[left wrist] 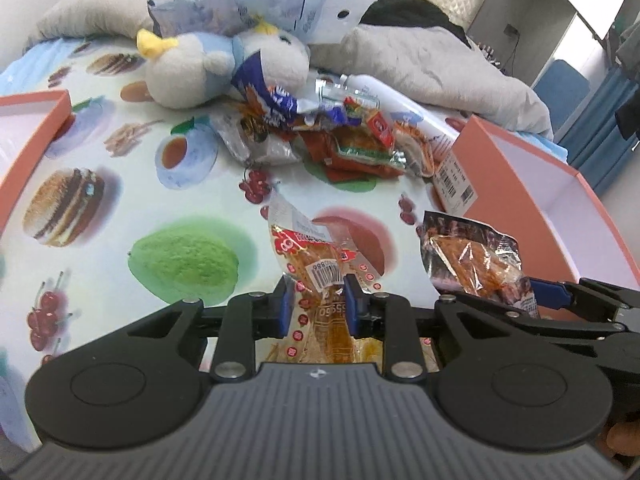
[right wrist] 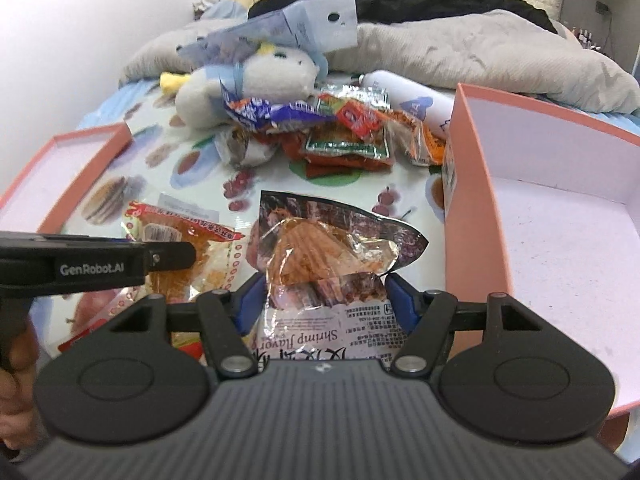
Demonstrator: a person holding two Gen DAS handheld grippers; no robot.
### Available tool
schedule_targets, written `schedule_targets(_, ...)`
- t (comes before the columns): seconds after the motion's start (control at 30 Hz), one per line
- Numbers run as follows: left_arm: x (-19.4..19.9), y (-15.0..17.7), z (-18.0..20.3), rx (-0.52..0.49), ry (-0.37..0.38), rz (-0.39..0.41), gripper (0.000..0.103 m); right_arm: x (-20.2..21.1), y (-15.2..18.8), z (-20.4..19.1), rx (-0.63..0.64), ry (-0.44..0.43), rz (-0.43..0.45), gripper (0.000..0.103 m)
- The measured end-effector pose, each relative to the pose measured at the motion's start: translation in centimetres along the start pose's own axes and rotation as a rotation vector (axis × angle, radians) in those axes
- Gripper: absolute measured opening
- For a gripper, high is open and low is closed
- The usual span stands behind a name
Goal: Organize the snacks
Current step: 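Carry both packets into the large pink box and open both tools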
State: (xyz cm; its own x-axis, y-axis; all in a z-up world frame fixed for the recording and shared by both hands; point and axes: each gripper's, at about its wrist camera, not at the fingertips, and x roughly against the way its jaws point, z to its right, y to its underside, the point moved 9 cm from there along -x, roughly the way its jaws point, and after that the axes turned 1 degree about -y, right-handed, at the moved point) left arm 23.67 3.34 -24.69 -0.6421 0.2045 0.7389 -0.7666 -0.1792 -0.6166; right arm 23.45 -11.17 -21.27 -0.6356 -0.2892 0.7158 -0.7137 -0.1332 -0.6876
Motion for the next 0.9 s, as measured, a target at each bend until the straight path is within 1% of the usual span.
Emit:
schedule_targets(0.17,1.8,-1.0,0.4,0.016,0.005,0.023,0.03,1.9,-0.8,-0.2,0.001,-0.021,0.033,0.067)
schedule_targets(0.43,3.2,-3.4,1.4,0.014,0.002,0.052,0.03,4.6,-3.3,1.6,-0.05,-0.024,0.106,0.067)
schedule_targets(0.57,4.1,-4.6,2.8,-0.005,0.02,0.077,0.03,5.6,-4.2,2.2,-0.053,-0.018,0.132,0.067)
schedule_targets(0.9,7.0,-8.6,6.5,-0.031,0.075,0.159,0.03,9.2,-7.8,3.8,-0.041,0.024,0.238,0.067)
